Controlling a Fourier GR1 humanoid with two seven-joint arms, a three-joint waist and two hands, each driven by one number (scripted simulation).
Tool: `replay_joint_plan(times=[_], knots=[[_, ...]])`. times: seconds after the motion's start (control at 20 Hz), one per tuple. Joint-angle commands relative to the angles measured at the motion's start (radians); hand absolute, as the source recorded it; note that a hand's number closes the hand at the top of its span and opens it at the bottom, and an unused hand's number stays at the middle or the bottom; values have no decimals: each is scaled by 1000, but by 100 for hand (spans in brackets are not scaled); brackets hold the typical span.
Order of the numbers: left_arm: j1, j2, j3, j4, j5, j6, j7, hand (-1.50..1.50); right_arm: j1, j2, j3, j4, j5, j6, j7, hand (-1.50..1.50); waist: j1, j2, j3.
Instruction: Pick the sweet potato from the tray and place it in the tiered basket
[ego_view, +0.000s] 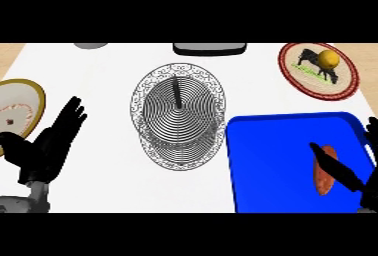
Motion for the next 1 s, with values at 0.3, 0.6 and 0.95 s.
replay_joint_plan(times=[0.3, 0.6, 0.95], knots=[[33, -6, -18, 10, -13, -32, -27, 0, 175, -388, 83, -141, 276, 305, 481, -150, 19, 5, -10], [-17, 6, -4, -12, 14, -53, 26, 0, 99, -495, 181, -341, 185, 623, 838, -150, 47, 4, -5], [12, -42, -1, 18, -51, -41, -18, 0, -103, -377, 232, -362, 255, 695, 1147, -150, 27, 1, 2]])
